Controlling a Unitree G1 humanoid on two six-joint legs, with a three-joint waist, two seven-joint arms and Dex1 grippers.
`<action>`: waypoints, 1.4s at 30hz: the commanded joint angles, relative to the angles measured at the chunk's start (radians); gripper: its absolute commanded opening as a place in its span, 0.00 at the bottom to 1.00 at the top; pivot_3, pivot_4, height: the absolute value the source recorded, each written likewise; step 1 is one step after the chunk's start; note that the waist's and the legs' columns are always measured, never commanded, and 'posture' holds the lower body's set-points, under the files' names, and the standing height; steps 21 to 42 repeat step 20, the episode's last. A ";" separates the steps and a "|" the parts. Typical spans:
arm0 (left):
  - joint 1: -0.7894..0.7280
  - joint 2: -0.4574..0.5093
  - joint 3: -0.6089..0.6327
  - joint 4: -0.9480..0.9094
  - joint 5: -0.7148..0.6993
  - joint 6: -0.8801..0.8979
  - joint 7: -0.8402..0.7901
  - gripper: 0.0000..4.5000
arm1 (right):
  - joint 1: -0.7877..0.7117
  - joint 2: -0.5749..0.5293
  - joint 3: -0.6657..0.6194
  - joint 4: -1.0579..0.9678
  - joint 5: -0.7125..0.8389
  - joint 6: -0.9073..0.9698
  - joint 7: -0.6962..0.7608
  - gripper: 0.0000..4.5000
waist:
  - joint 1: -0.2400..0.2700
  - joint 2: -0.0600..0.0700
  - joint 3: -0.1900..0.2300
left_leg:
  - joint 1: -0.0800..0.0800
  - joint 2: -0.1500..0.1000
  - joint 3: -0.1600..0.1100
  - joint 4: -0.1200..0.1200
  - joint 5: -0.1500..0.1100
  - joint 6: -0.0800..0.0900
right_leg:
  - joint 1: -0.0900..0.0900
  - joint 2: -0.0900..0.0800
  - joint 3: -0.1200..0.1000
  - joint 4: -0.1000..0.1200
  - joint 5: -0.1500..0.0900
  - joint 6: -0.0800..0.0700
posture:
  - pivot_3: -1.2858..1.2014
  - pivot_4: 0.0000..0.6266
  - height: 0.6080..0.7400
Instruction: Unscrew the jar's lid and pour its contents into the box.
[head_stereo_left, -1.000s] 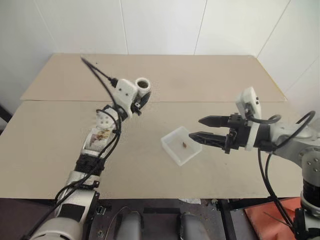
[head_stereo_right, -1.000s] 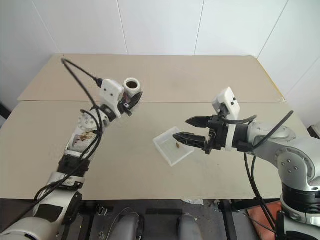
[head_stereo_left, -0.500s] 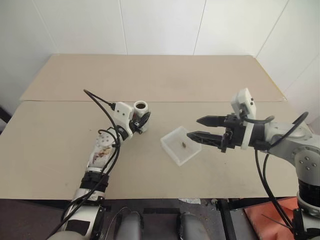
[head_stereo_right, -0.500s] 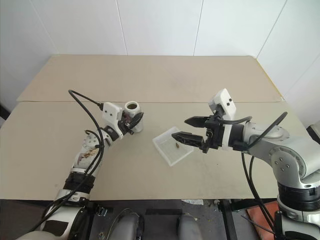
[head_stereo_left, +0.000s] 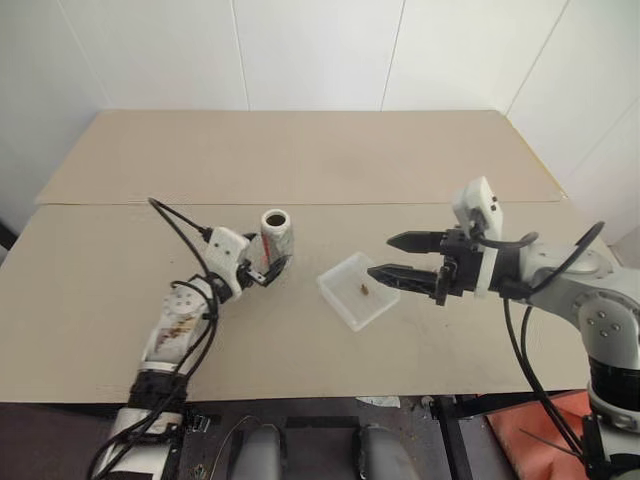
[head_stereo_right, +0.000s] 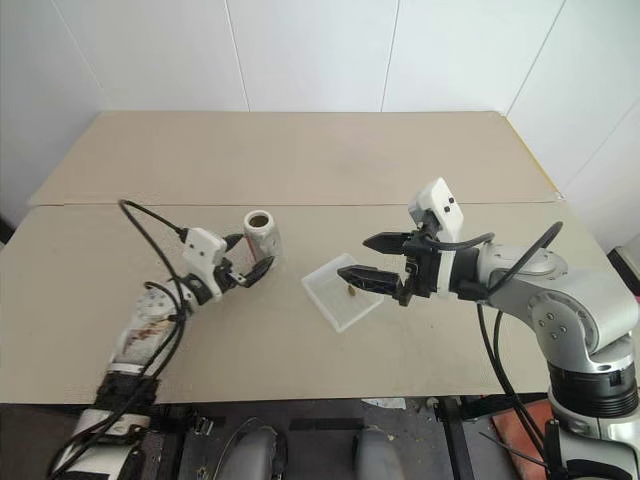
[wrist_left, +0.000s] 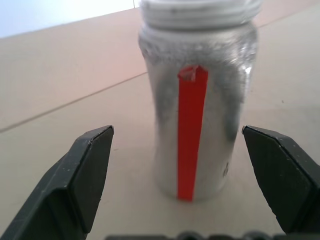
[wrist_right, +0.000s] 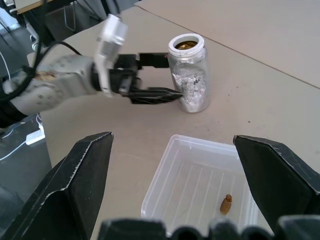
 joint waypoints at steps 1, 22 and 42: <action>0.064 0.097 0.051 -0.163 -0.077 0.055 -0.109 1.00 | 0.013 -0.009 -0.023 -0.030 -0.002 -0.030 0.002 1.00 | 0.001 0.000 0.000 | 0.000 0.000 0.000 0.000 0.000 0.000 | 0.000 0.000 0.000 0.000 0.000 0.000 | 0.52 0.24 1.00; 0.308 0.572 0.565 -0.345 -0.599 0.351 -0.708 1.00 | 0.110 -0.131 -0.077 -0.017 -0.062 -0.151 0.149 1.00 | 0.002 0.000 0.000 | 0.002 0.002 0.002 -0.002 0.000 0.000 | 0.000 0.001 0.000 -0.001 -0.001 -0.001 | 0.52 0.24 1.00; 0.308 0.572 0.565 -0.345 -0.599 0.351 -0.708 1.00 | 0.110 -0.131 -0.077 -0.017 -0.062 -0.151 0.149 1.00 | 0.002 0.000 0.000 | 0.002 0.002 0.002 -0.002 0.000 0.000 | 0.000 0.001 0.000 -0.001 -0.001 -0.001 | 0.52 0.24 1.00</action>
